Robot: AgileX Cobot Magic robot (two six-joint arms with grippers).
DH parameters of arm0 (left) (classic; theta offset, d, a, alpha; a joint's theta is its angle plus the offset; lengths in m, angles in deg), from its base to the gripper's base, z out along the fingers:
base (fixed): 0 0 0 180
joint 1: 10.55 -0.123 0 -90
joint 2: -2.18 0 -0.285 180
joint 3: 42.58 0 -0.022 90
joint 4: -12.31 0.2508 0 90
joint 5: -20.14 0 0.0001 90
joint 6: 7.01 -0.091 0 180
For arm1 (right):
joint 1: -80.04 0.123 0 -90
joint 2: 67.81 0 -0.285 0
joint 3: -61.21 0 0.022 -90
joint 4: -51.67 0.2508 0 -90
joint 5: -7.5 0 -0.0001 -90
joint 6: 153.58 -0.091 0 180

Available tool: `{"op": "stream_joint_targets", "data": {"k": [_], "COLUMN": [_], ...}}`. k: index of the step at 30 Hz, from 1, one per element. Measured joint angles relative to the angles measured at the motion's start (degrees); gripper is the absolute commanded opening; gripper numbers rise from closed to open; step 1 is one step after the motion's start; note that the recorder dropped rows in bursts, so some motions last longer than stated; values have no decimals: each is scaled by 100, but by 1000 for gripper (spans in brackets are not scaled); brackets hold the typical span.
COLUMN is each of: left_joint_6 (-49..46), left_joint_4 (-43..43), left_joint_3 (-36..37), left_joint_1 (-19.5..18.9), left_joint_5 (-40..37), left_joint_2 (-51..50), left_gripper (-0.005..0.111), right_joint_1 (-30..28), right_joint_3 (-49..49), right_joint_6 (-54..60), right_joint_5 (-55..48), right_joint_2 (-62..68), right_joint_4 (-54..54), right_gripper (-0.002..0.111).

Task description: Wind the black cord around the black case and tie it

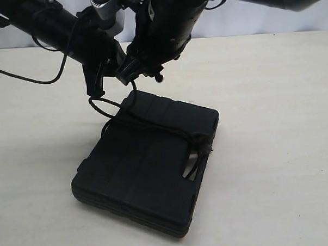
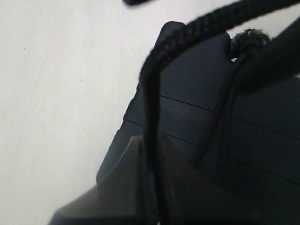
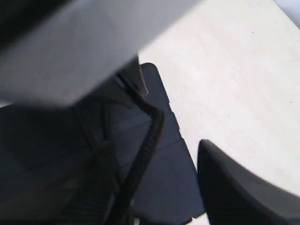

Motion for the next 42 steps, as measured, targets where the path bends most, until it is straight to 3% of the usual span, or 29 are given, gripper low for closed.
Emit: {"op": "stream_joint_targets", "data": {"k": [6, 11, 16, 23, 29, 39, 42], "left_joint_6": [1232, 2371, 3761, 5263, 5421, 5431, 5431], "left_joint_4": [0, 41, 636, 1789, 1872, 1877, 1877], "left_joint_3": [0, 0, 0, 0, 0, 0, 0], "left_joint_1": [-323, -823, -1359, -1764, -1805, -1805, -1805], "left_joint_5": [266, 289, 212, 70, -11, -11, -11], "left_joint_2": [108, 389, 499, 499, 499, 499, 499], "left_gripper": [0, 0, 0, 0, 0, 0, 0], "right_joint_1": [-101, -626, -1005, -1017, -1041, -1041, -1041], "right_joint_3": [0, 103, 1086, 2906, 3946, 4662, 4662], "right_joint_6": [-383, -577, -933, -1705, -1662, -1811, -1826], "right_joint_5": [-995, -1324, -1336, -185, 1294, 2908, 3289], "right_joint_2": [-516, -889, -1032, -1013, -1013, -673, -375], "right_joint_4": [-466, -161, 472, 899, 2129, 2513, 2569], "right_gripper": [68, 68, 68, 68, 68, 68, 55]}}
